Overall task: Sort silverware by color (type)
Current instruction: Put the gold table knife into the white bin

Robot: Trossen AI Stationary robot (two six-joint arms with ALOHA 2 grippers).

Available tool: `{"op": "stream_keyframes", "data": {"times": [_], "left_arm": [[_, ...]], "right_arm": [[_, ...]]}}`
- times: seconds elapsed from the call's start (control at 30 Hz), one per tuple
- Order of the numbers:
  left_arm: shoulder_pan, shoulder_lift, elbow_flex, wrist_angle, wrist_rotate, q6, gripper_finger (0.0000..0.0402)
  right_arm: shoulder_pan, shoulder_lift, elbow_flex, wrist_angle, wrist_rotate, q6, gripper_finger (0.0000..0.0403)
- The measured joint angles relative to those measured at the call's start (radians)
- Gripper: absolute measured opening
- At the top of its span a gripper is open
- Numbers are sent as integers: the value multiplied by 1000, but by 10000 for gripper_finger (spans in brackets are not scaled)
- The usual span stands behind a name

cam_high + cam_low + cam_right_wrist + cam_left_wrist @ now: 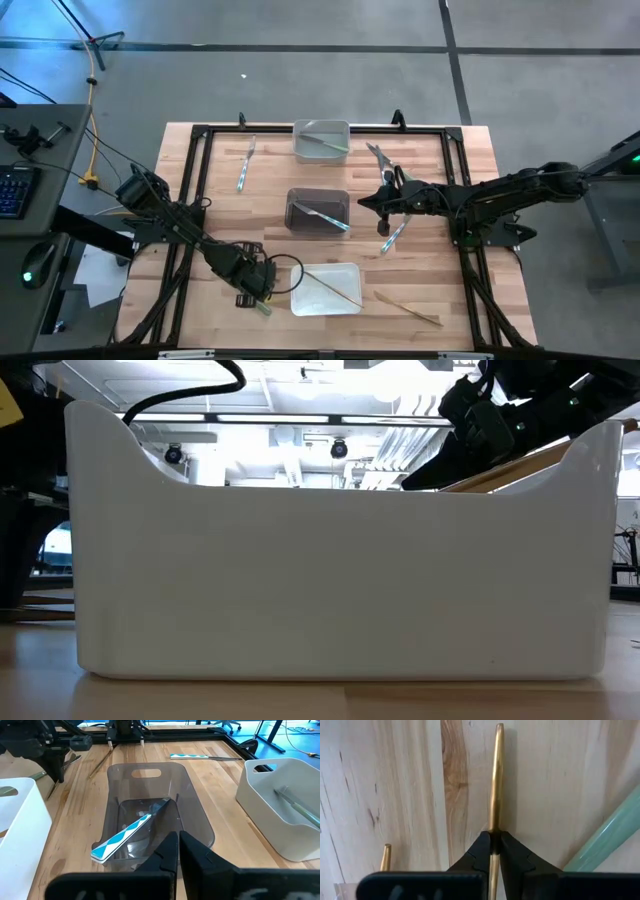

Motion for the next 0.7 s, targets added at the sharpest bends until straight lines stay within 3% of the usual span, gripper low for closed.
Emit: {"op": "stream_keyframes", "data": {"times": [0.43, 0.7], "left_arm": [[18, -244, 17, -45, -210, 57, 4], [69, -237, 163, -26, -283, 274, 4]], "right_arm": [[0, 0, 0, -3, 0, 4, 0], [0, 0, 0, -5, 0, -4, 0]]}}
